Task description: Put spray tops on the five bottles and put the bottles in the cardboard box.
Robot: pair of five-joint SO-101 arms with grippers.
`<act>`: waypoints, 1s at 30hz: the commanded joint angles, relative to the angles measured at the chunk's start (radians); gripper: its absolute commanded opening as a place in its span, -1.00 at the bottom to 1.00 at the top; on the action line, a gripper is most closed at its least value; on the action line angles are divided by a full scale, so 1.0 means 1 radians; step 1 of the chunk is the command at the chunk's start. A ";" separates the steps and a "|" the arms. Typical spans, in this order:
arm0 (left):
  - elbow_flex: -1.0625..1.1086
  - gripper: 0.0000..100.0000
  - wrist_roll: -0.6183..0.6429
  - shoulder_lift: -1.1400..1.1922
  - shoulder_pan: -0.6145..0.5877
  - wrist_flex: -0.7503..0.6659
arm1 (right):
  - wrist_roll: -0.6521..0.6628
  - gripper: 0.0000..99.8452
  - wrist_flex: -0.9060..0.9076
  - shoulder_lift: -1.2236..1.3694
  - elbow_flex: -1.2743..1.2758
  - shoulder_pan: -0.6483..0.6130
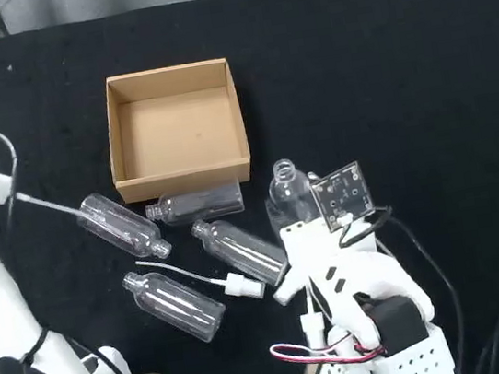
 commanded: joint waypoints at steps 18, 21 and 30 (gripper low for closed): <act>0.087 -0.95 0.138 -0.245 0.265 -0.219 | 0.091 -0.82 -0.218 -0.027 0.027 -0.160; 0.133 -0.95 0.141 -0.278 0.265 -0.284 | 0.101 -0.82 -0.261 -0.027 0.059 -0.163; 0.237 -0.95 0.230 -0.348 0.274 -0.351 | 0.164 -0.82 -0.262 -0.027 0.093 -0.164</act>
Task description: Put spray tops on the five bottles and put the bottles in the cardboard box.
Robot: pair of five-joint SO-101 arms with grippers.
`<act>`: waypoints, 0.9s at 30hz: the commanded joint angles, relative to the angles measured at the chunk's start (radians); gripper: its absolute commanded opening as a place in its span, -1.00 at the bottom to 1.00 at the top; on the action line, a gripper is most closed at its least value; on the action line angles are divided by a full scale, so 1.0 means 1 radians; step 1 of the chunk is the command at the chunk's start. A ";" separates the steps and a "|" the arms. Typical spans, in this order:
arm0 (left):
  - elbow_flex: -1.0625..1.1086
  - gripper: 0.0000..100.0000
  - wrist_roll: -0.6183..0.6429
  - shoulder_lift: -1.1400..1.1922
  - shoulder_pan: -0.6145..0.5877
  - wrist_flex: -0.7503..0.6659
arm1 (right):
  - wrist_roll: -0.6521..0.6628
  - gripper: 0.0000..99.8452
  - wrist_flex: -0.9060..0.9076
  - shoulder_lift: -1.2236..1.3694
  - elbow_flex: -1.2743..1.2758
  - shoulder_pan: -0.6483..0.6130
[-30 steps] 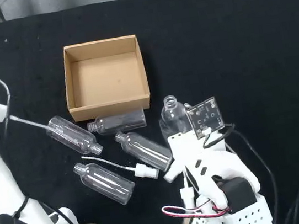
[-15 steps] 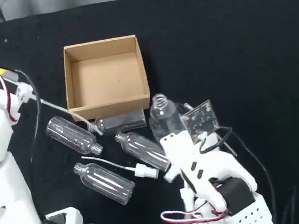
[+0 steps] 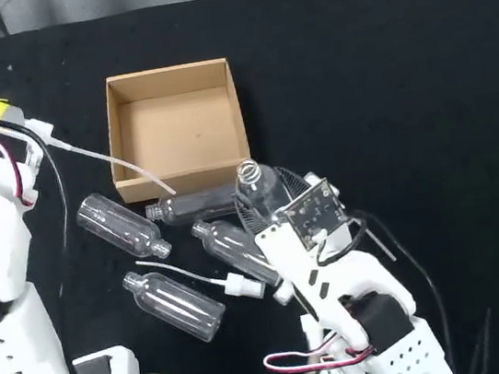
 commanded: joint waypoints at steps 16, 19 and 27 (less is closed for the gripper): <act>0.360 -0.95 0.158 -0.221 0.160 -0.304 | 0.169 -0.82 -0.028 -0.027 0.028 -0.052; 0.395 -0.95 0.180 -0.249 0.160 -0.327 | 0.187 -0.82 -0.028 -0.027 0.038 -0.086; 0.443 -0.95 0.180 -0.259 0.160 -0.333 | 0.184 -0.82 -0.029 -0.027 0.033 -0.094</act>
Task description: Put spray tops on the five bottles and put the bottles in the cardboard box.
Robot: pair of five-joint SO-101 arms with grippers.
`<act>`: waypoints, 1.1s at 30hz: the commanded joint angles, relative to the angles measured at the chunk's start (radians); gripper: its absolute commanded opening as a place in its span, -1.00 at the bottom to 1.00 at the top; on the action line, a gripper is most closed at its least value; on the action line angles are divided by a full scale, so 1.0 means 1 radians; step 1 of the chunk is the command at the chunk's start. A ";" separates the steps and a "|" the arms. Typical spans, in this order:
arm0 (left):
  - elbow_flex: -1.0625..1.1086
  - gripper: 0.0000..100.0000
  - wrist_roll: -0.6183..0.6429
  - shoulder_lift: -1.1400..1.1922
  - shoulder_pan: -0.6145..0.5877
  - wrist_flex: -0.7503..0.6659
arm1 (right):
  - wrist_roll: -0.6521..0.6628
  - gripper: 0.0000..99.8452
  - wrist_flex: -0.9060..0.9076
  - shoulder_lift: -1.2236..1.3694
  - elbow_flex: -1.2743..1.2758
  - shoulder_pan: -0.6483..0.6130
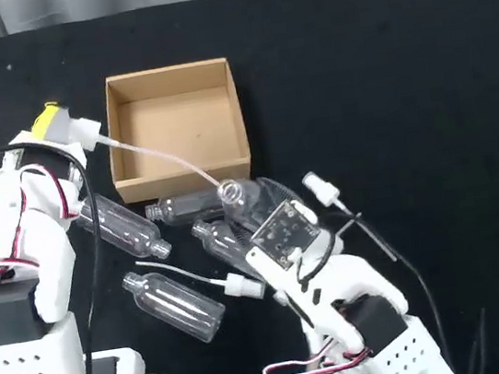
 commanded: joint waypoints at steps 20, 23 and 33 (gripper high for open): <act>0.122 -0.95 0.003 -0.025 0.062 -0.123 | 0.008 -0.82 -0.031 -0.027 -0.018 -0.018; 0.125 -0.95 0.003 -0.025 0.030 -0.143 | 0.008 -0.82 -0.031 -0.027 -0.016 -0.018; 0.162 -0.95 -0.002 -0.025 0.028 -0.158 | 0.008 -0.82 -0.031 -0.027 -0.015 -0.018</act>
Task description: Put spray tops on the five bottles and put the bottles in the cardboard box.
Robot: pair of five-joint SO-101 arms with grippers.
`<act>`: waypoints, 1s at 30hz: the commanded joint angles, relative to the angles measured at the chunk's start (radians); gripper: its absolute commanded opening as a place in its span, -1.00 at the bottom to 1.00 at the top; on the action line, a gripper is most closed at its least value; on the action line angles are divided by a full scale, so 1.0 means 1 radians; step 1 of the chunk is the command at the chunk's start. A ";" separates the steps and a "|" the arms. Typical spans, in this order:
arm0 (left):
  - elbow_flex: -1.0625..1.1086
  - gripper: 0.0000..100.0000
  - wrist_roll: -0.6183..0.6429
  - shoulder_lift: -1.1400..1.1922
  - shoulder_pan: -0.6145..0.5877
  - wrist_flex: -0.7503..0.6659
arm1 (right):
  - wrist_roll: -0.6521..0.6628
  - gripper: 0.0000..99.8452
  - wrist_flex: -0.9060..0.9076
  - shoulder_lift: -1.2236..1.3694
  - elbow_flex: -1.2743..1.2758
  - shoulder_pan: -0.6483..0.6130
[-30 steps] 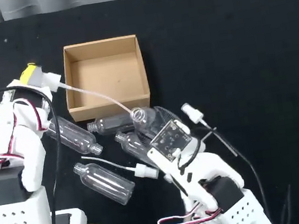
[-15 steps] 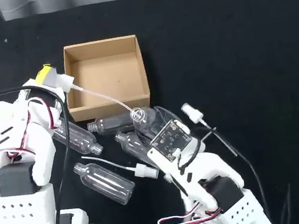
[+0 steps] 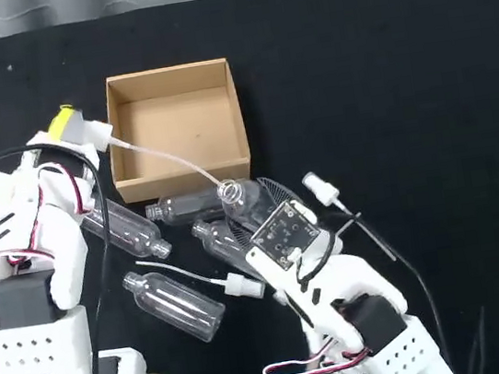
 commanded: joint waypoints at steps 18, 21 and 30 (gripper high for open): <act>0.071 -0.95 -0.032 -0.020 0.153 -0.025 | 0.008 -0.82 -0.031 -0.027 -0.012 -0.017; 0.071 -0.95 -0.040 -0.018 0.180 -0.021 | 0.008 -0.82 -0.031 -0.027 -0.010 -0.017; 0.116 -0.95 -0.071 -0.011 0.283 -0.028 | 0.008 -0.82 -0.031 -0.027 -0.010 -0.017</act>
